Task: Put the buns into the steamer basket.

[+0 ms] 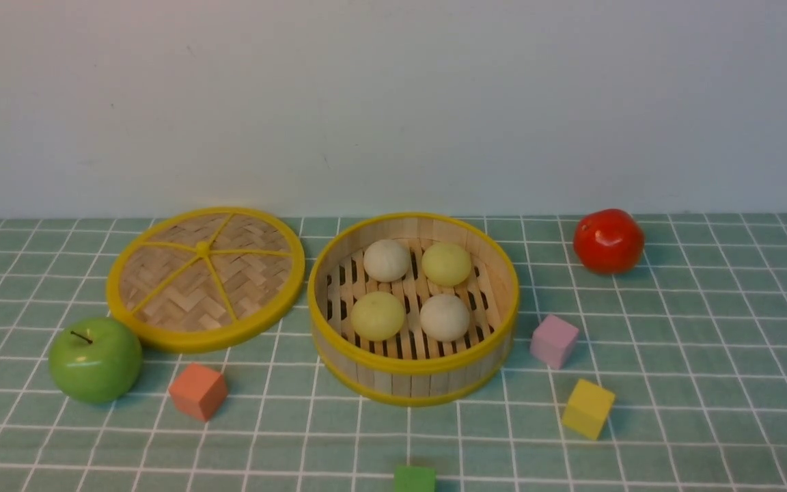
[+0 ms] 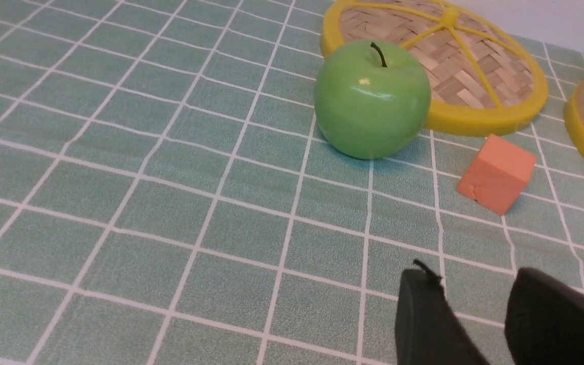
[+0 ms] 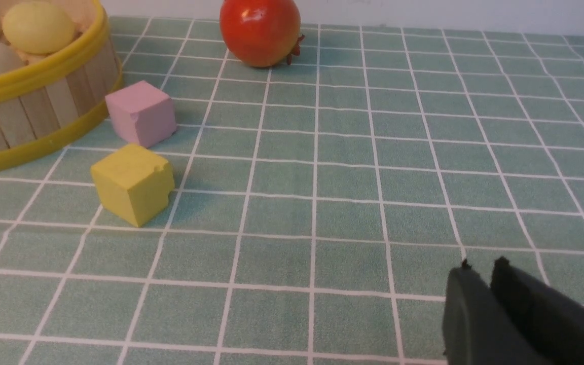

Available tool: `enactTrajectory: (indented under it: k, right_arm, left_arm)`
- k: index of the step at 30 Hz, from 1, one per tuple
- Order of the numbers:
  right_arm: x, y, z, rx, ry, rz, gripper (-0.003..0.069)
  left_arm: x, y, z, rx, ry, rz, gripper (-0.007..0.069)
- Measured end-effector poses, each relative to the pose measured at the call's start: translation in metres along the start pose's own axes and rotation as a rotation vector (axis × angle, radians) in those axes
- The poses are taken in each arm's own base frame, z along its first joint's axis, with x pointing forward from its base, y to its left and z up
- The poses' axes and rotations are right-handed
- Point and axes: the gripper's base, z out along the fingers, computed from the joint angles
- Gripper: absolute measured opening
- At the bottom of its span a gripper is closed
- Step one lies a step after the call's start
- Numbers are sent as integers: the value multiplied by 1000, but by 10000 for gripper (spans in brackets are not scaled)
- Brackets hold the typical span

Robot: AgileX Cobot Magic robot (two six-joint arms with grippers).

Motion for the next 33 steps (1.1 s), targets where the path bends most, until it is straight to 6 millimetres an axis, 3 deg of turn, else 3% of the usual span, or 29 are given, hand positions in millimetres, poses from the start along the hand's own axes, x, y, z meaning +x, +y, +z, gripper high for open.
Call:
enactTrajectory:
  k: [33]
  right_arm:
    - [0,0,0,0,0,1,103]
  left_arm:
    - [0,0,0,0,0,0,238]
